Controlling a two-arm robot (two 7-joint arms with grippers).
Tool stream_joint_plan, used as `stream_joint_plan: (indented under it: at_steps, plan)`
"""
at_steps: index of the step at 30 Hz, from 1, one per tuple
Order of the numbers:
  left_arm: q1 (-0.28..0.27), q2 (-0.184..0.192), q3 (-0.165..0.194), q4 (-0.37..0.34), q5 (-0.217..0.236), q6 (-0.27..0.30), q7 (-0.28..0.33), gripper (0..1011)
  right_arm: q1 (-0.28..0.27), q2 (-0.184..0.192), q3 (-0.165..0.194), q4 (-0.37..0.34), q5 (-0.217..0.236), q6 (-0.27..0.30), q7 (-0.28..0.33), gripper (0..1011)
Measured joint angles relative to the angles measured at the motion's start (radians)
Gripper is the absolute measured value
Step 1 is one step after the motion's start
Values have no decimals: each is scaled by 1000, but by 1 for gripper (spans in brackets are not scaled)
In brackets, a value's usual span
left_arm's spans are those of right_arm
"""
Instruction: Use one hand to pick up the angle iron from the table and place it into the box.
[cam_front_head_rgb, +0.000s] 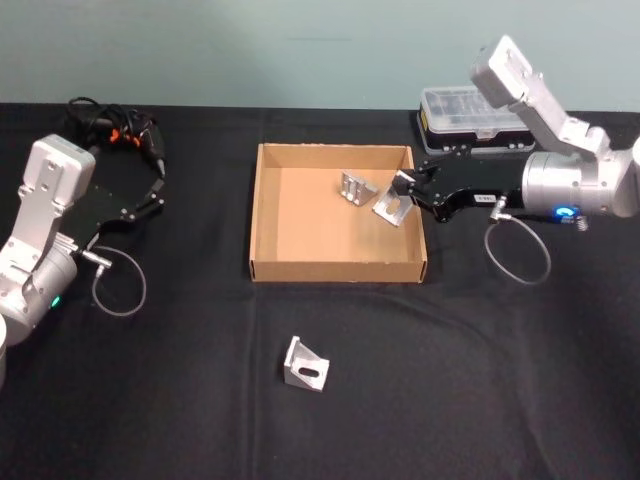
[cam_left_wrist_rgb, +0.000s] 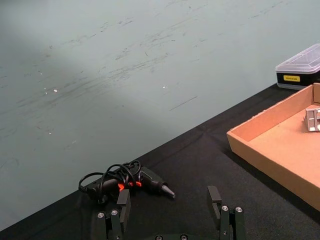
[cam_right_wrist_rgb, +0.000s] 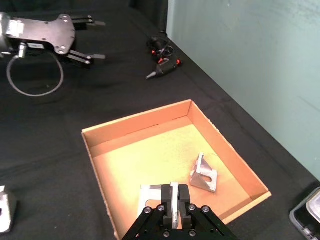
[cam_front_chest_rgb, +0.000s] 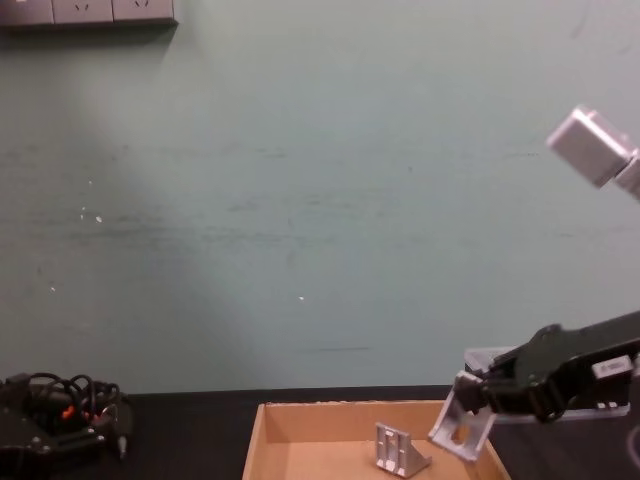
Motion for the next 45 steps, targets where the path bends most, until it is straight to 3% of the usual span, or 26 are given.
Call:
stream_joint_plan:
  at_steps: [5,13,25,38,45]
  plan:
    - [0,0,0,0,0,0,0,1000,20,-56,-12,90,-25,-15,5,103]
    - [0,0,0,0,0,0,0,1000,39,-106,-26,173,-56,-22,21,103]
    - [0,0,0,0,0,0,0,1000,40,-121,-24,189,-76,5,40,105]
    - [0,0,0,0,0,0,0,1000,38,-116,-15,183,-83,6,58,472]
    - [0,0,0,0,0,0,0,1000,4,-89,20,109,-57,2,38,707]
